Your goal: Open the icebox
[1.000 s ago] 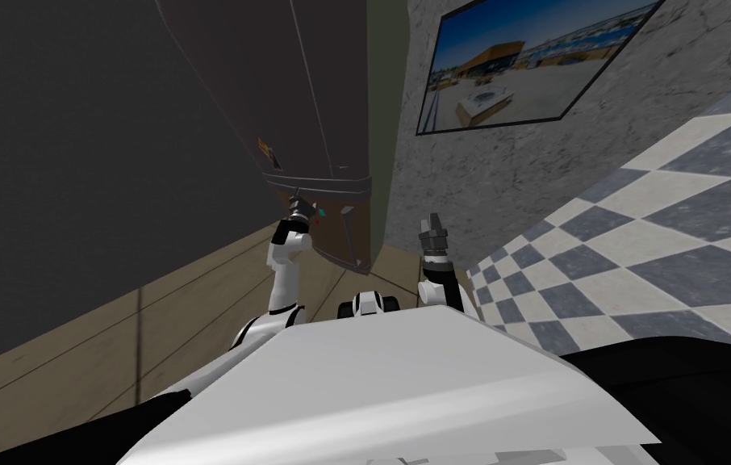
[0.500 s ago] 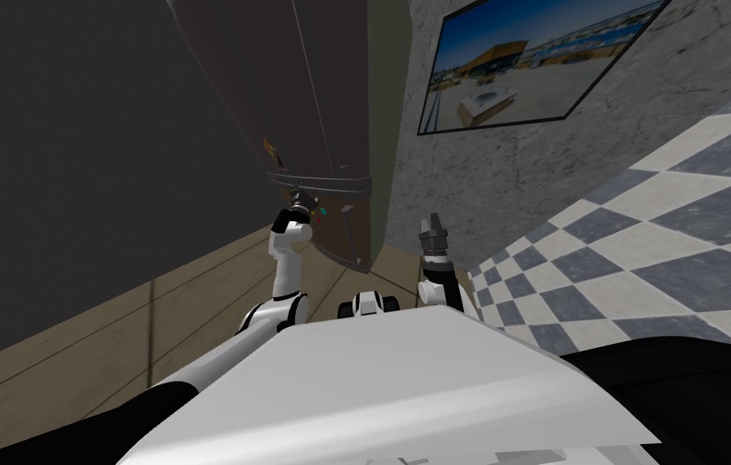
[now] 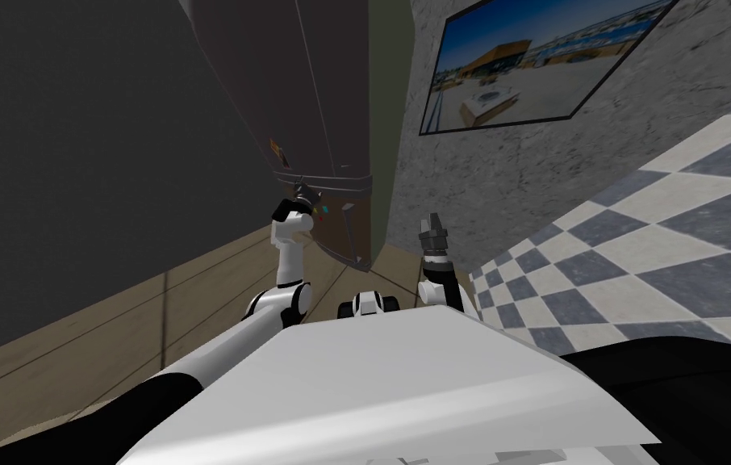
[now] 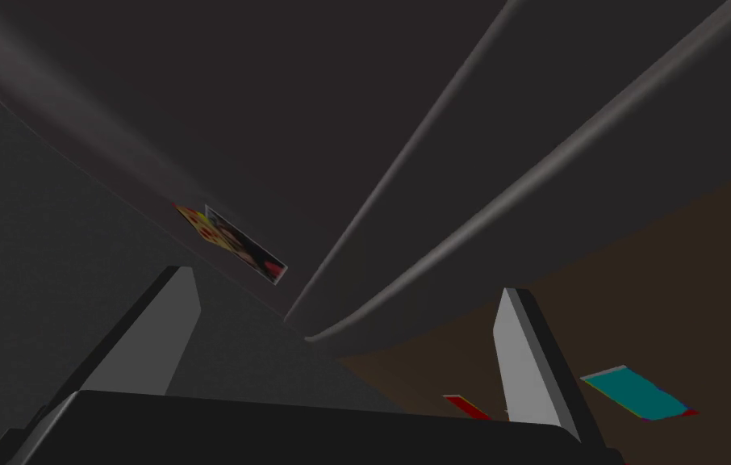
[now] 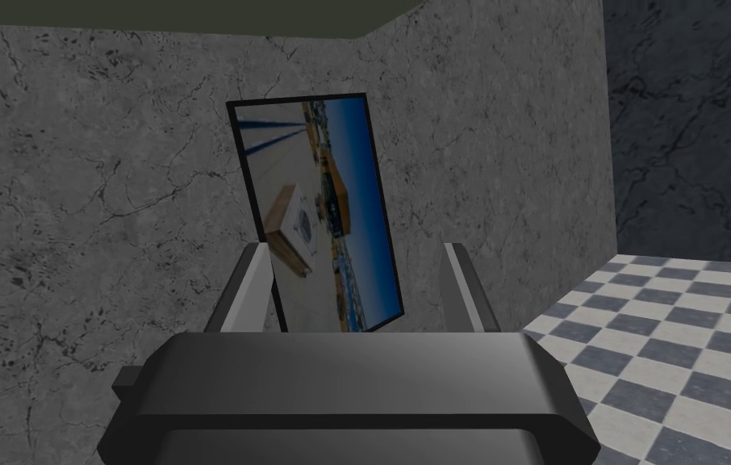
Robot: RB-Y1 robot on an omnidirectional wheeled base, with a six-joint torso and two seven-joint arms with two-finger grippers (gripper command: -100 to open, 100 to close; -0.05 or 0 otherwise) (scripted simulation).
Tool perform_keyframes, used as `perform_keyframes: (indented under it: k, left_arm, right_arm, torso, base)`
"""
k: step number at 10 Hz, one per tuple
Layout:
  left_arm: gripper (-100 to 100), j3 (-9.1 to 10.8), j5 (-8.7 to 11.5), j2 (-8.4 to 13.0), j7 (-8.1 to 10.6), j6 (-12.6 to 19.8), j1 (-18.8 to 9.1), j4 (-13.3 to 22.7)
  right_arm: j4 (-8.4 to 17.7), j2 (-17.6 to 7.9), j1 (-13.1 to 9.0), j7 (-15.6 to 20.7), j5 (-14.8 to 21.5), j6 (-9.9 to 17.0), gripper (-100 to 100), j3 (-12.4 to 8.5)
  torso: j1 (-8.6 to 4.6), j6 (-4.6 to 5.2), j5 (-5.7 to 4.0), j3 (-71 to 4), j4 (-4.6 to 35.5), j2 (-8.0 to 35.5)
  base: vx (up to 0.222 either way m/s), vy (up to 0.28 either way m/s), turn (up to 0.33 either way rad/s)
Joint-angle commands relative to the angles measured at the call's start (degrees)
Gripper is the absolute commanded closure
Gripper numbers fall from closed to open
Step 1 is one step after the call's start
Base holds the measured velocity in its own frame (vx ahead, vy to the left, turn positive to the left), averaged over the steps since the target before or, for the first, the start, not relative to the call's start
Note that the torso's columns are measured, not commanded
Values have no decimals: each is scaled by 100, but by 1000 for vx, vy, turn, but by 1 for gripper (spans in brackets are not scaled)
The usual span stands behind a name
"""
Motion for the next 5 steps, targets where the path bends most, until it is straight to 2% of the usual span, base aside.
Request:
perform_keyframes:
  k: [1, 3, 4, 5]
  left_arm:
    - [-100, 69, 26, -46, 91, 202, -341, 196]
    - [-100, 169, 81, -143, 231, 492, -737, 504]
    - [-100, 169, 81, -143, 231, 492, -793, 504]
    - [-100, 214, 107, -205, 295, 624, -999, 648]
  right_arm:
    - [0, 0, 0, 0, 0, 0, 0, 0]
    - [0, 0, 0, 0, 0, 0, 0, 0]
    - [0, 0, 0, 0, 0, 0, 0, 0]
    - [0, 0, 0, 0, 0, 0, 0, 0]
  torso:
    - [5, -2, 2, -2, -1, -3]
    - [8, -3, 3, -4, -2, -5]
    - [3, -2, 2, 0, 0, 2]
    - [4, 0, 2, 0, -1, 0]
  base:
    - [-31, -26, 29]
    - [-44, -31, 82]
    - [-41, -29, 25]
    - [-36, -27, 39]
